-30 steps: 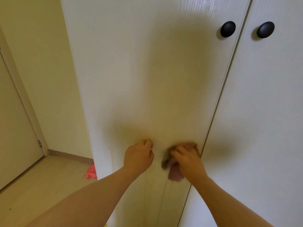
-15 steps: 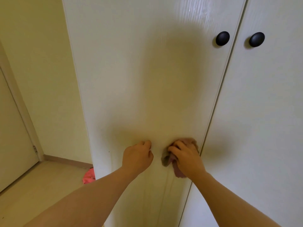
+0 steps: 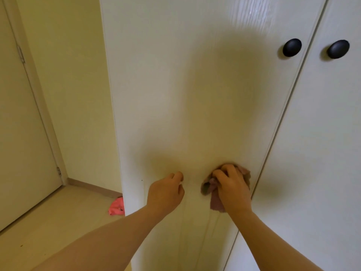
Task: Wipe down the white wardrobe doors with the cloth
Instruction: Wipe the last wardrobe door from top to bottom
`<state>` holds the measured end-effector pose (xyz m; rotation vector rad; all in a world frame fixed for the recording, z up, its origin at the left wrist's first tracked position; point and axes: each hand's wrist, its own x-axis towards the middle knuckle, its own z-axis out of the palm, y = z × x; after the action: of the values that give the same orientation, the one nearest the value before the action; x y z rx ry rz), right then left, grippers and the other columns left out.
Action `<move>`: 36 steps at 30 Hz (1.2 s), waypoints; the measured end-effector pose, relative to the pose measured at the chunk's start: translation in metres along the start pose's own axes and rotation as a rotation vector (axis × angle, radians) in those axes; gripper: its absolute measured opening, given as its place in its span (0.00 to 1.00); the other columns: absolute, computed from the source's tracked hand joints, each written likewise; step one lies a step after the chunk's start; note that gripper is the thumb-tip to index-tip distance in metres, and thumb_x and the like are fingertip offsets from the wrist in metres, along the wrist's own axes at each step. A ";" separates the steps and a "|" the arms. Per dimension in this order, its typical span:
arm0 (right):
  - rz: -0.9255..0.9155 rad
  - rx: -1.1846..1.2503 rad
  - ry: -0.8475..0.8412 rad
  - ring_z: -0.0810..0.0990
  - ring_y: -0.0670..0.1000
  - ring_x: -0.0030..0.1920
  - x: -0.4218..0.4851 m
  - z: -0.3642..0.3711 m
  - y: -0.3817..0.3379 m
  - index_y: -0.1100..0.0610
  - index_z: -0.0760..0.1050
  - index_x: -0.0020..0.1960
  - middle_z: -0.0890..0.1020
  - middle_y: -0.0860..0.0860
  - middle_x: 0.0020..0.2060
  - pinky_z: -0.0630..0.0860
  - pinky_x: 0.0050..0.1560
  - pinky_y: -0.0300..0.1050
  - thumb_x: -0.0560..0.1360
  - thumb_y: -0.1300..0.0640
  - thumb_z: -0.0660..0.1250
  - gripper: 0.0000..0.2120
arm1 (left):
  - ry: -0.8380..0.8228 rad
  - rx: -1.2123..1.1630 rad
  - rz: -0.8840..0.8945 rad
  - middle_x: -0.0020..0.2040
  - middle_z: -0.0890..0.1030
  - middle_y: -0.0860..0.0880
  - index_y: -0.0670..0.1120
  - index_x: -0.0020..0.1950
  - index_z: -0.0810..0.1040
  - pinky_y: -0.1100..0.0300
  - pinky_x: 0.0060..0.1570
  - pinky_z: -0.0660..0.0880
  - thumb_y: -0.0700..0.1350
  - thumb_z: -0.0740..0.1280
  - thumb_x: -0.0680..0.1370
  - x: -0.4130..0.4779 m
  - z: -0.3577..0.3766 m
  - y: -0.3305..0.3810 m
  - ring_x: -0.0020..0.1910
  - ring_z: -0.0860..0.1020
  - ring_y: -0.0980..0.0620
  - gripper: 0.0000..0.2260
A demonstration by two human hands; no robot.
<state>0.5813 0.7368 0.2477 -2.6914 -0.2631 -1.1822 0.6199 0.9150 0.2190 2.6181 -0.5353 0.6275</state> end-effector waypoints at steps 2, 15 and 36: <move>0.210 0.178 0.076 0.78 0.57 0.42 0.013 -0.004 -0.008 0.54 0.74 0.39 0.77 0.55 0.41 0.74 0.40 0.46 0.73 0.63 0.65 0.07 | 0.009 -0.015 -0.020 0.51 0.78 0.53 0.49 0.61 0.72 0.60 0.41 0.76 0.46 0.57 0.81 -0.003 0.001 -0.002 0.40 0.78 0.51 0.11; -0.222 -0.218 0.113 0.78 0.57 0.32 0.012 -0.010 0.022 0.58 0.79 0.36 0.79 0.56 0.34 0.75 0.27 0.46 0.50 0.62 0.81 0.17 | 0.161 -0.010 0.073 0.28 0.75 0.54 0.46 0.38 0.75 0.73 0.21 0.51 0.43 0.73 0.68 0.013 -0.003 0.014 0.18 0.69 0.55 0.07; -0.080 -0.166 0.066 0.79 0.52 0.27 -0.029 -0.009 0.043 0.57 0.79 0.33 0.81 0.53 0.38 0.74 0.20 0.41 0.48 0.62 0.82 0.18 | 0.034 0.013 -0.007 0.47 0.79 0.53 0.50 0.62 0.73 0.67 0.28 0.58 0.48 0.57 0.81 -0.001 0.002 0.049 0.36 0.70 0.54 0.12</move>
<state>0.5662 0.6907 0.2279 -2.7989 -0.2770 -1.3704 0.5983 0.8728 0.2306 2.6153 -0.5138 0.6740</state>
